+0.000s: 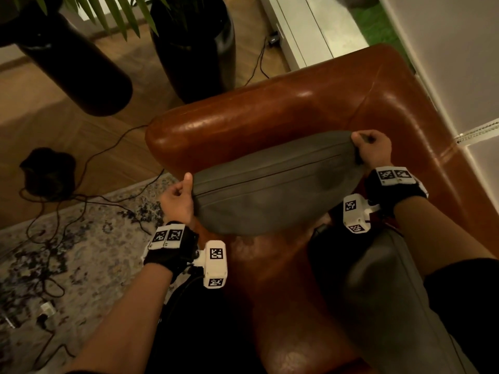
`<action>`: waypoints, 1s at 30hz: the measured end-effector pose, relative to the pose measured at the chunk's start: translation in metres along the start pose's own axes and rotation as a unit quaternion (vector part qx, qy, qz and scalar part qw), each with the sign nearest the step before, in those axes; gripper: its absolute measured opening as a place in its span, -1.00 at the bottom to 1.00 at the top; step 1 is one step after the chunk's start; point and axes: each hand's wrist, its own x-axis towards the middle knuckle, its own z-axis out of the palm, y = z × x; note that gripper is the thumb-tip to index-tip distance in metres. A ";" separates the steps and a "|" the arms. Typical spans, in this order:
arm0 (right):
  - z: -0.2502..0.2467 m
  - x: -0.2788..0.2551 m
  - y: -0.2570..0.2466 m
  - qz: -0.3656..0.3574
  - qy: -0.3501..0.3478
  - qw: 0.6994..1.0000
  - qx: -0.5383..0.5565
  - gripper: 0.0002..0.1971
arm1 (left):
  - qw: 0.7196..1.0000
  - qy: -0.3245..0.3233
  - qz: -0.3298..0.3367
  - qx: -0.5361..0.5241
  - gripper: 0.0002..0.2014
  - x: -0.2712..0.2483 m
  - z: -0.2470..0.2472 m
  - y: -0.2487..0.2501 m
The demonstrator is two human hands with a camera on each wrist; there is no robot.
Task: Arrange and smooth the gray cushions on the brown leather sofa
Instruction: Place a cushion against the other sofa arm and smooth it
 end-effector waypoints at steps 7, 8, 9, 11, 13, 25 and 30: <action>-0.005 -0.007 0.001 -0.002 -0.009 0.999 0.041 -0.61 | 0.996 -0.003 0.065 0.062 -0.62 0.001 0.006 -0.002; -0.007 -0.008 0.002 -0.007 -0.005 0.999 0.035 -0.60 | 0.995 0.002 0.074 0.064 -0.62 0.002 0.007 -0.002; -0.009 -0.007 0.005 -0.005 0.009 1.000 0.029 -0.60 | 0.994 0.010 0.082 0.067 -0.63 0.002 0.007 -0.002; -0.014 -0.008 0.010 0.020 0.034 0.999 0.019 -0.64 | 0.993 0.035 0.089 0.071 -0.63 0.000 0.010 -0.002; -0.018 -0.010 0.011 0.030 0.036 0.999 0.011 -0.64 | 0.994 0.057 0.067 0.064 -0.64 -0.008 0.013 -0.004; -0.009 -0.015 -0.004 0.029 0.069 0.997 -0.013 -0.57 | 0.992 0.011 0.112 0.060 -0.70 -0.015 0.012 -0.011; 0.039 -0.065 -0.009 -0.227 0.126 0.949 -0.178 -0.57 | 0.917 0.080 0.281 0.272 -0.64 -0.033 0.023 -0.001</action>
